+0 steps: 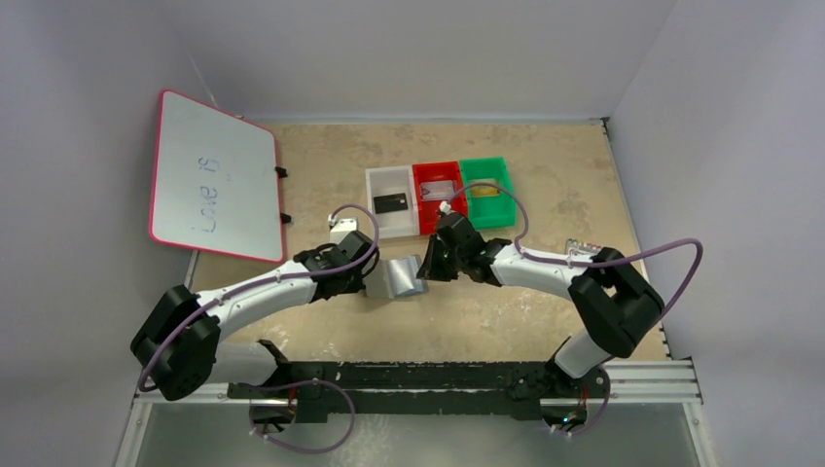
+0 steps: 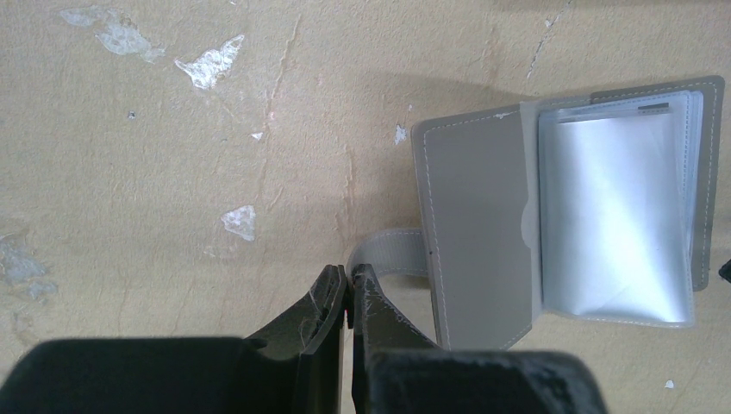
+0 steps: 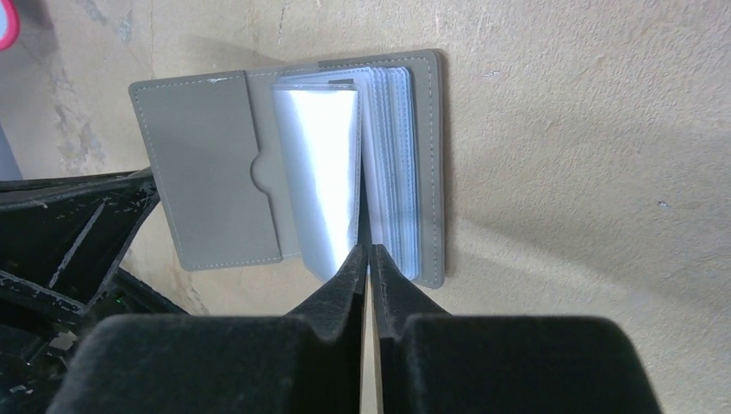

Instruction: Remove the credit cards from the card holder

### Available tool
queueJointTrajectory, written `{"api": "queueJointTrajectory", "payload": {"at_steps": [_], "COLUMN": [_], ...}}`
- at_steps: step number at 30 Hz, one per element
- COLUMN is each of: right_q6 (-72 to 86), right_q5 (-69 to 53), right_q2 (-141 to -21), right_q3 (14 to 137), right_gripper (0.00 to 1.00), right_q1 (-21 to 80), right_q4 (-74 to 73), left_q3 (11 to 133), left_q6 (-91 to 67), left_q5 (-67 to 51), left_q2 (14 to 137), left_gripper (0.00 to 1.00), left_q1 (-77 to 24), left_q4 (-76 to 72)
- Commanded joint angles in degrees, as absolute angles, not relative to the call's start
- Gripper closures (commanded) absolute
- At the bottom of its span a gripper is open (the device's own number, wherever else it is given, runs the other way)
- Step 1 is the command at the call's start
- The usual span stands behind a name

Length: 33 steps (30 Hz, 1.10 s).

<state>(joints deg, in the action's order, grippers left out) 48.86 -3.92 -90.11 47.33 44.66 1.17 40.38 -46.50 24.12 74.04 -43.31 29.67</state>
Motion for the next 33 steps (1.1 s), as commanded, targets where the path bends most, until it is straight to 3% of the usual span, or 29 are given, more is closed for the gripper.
{"api": "queueJointTrajectory", "payload": {"at_steps": [1, 33], "right_q6": [48.60, 44.45], "right_q5": [-4.07, -7.25], "right_q2": [-90.50, -94.96], "right_q3": [47.33, 53.08], "right_gripper": [0.96, 0.96], "right_q1": [44.90, 45.88], "right_q4": [1.19, 3.42], "left_q3": [40.62, 40.28], "left_q6": [-46.62, -46.14], "left_q5": [25.35, 24.81], "left_q2": [73.49, 73.73], "left_gripper": [1.00, 1.00], "left_q1": [-43.56, -43.51], "left_q4": [29.42, 28.81]}}
